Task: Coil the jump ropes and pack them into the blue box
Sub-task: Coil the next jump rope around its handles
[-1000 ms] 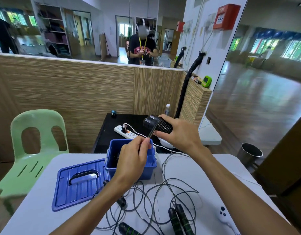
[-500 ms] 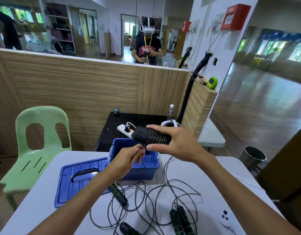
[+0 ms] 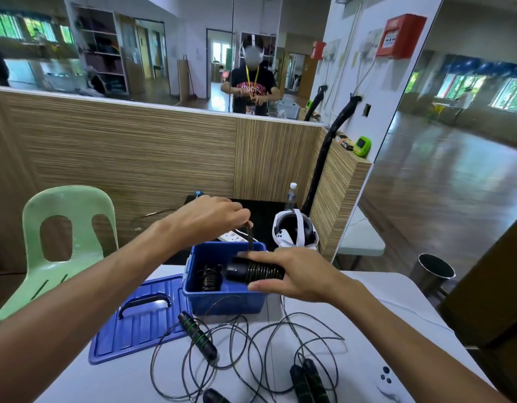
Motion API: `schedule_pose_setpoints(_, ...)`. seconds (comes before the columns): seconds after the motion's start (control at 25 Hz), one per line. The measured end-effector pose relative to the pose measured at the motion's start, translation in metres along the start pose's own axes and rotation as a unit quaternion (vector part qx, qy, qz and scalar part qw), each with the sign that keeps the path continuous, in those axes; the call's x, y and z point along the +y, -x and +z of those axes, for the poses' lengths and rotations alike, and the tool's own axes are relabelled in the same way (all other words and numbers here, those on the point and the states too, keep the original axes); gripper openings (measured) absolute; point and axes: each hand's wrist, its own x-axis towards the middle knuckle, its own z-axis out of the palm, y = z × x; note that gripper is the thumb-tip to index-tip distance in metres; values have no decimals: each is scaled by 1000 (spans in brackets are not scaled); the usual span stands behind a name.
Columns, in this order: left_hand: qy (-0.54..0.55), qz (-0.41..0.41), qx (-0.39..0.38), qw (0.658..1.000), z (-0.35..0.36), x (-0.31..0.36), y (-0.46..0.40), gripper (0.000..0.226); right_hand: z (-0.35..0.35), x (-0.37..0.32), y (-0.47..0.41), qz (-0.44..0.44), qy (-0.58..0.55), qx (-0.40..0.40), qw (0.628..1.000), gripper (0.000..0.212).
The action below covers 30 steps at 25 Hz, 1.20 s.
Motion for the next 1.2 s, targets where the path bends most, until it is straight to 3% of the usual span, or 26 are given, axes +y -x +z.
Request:
schedule_pose_setpoints(0.16,-79,-43,-2,996,-28,34,-1,9,-1,15,-6,52,40,58,996,62)
schedule_pose_setpoints(0.24,-46,-114,-32,992,-34,56,-3,12,-2,19,-11,74,47,108,990,62)
schedule_pose_setpoints(0.32,31,-181,33,982,-27,77,1,20,-9,27,-14,109,18,160,981,66)
schedule_pose_setpoints(0.48,303,-316,146,887,4,97,20,32,-18,35,-18,123,-9,198,972,79)
schedule_pose_setpoints(0.68,353,-346,177,851,31,113,31,24,-10,22,-15,121,-22,187,975,70)
schedule_pose_setpoints(0.84,518,-335,194,762,44,113,33,26,-10,16,-18,114,-27,172,978,69)
schedule_pose_setpoints(1.04,537,-302,57,786,75,93,41,30,-9,8,-12,100,-51,125,986,70)
schedule_pose_setpoints(1.2,448,-227,24,865,71,63,31,14,-9,-3,-9,32,-49,80,995,70)
